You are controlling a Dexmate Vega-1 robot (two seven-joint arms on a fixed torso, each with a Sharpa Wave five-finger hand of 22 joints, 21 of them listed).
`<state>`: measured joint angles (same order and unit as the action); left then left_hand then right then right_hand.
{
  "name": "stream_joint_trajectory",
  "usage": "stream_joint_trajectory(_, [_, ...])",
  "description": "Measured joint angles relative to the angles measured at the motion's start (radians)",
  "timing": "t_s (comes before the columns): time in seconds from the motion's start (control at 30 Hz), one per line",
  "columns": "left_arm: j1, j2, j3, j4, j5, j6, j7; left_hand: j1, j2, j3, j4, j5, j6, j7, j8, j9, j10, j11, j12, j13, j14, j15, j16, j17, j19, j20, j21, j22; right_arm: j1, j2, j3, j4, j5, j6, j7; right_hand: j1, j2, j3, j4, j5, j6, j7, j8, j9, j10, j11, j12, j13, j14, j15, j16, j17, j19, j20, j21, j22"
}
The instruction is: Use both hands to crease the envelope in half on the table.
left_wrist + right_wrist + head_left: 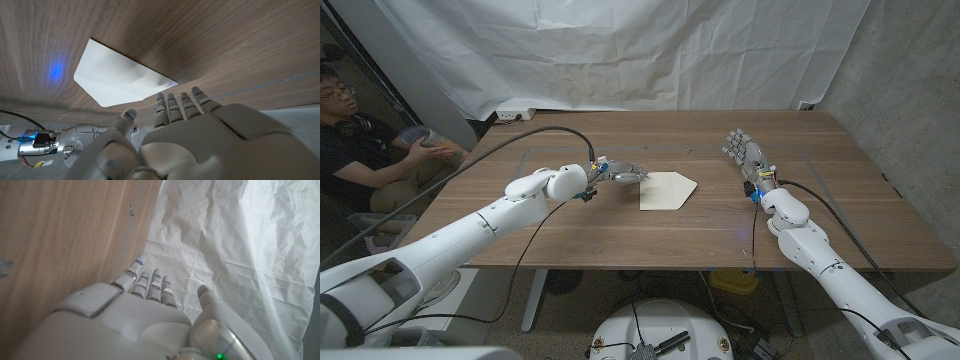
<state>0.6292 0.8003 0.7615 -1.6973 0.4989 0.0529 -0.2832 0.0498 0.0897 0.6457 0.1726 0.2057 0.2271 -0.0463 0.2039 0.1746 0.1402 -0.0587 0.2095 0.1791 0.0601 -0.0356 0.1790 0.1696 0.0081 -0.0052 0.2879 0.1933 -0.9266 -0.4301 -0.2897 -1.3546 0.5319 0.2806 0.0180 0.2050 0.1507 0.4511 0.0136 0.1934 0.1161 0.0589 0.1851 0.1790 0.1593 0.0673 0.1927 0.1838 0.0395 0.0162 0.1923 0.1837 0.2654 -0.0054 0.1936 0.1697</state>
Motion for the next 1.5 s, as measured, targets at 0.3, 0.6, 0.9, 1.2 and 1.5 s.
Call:
stream_joint_trajectory(0.3, [-0.007,-0.014,0.011,0.008,0.029,0.004,-0.023,-0.007,-0.006,-0.004,0.004,0.0,0.015,0.007,-0.005,0.0,0.007,-0.002,0.0,0.0,0.0,0.0,-0.002,0.0,0.0,0.0,0.0,0.0,-0.008,-0.002,0.002,-0.009,0.001,0.0,-0.001,0.0,0.0,0.0,0.0,0.0,0.0,0.0,0.0,0.0,0.0,0.0,0.0,0.0,0.0,0.0,0.0,0.0,0.0,0.0,0.0,0.0])
stream_joint_trajectory(0.6, [-0.01,-0.023,0.015,0.01,0.05,0.013,-0.044,-0.017,-0.006,-0.008,0.008,0.0,0.036,0.011,-0.005,0.0,0.024,-0.002,0.0,0.0,0.0,0.0,-0.002,0.0,0.0,0.0,0.0,0.0,-0.022,-0.01,0.003,-0.031,0.001,-0.012,-0.009,0.0,0.0,-0.003,-0.003,0.0,0.0,0.0,0.0,0.0,0.008,0.008,0.0,0.0,0.009,0.009,0.004,0.0,0.011,0.011,0.006,0.0])
stream_joint_trajectory(0.9, [-0.018,-0.034,0.02,0.012,0.07,0.027,-0.069,-0.023,-0.012,-0.011,0.011,0.0,0.045,0.009,-0.007,0.0,0.027,-0.005,0.0,0.0,0.0,0.0,-0.002,0.0,0.0,0.0,0.0,0.0,-0.04,-0.029,0.001,-0.077,0.005,-0.049,-0.014,0.0,0.0,-0.006,0.0,0.0,0.015,0.015,0.004,0.0,0.034,0.023,0.007,0.0,0.044,0.035,0.016,0.0,0.043,0.035,0.015,0.0])
stream_joint_trajectory(1.2, [-0.024,-0.045,0.024,0.016,0.082,0.037,-0.086,-0.037,-0.008,-0.011,0.011,0.0,0.046,0.011,-0.009,0.0,0.027,-0.006,-0.001,0.0,0.0,0.0,-0.002,0.005,0.0,0.0,0.0,0.0,-0.055,-0.058,-0.006,-0.136,0.01,-0.128,-0.017,0.0,0.0,-0.008,0.003,0.0,0.036,0.036,0.008,0.0,0.063,0.052,0.013,0.0,0.084,0.064,0.016,0.0,0.08,0.054,0.024,0.0])
stream_joint_trajectory(1.5, [-0.031,-0.055,0.028,0.024,0.091,0.04,-0.099,-0.037,-0.008,-0.015,0.015,0.0,0.046,0.011,-0.011,0.0,0.027,-0.006,-0.002,0.0,0.0,0.0,-0.002,0.005,0.0,0.0,-0.004,0.002,-0.071,-0.104,-0.012,-0.216,0.012,-0.231,-0.026,-0.011,-0.011,-0.013,0.007,-0.004,0.082,0.071,0.018,0.0,0.111,0.079,0.023,0.0,0.138,0.094,0.023,0.0,0.133,0.086,0.037,0.0])
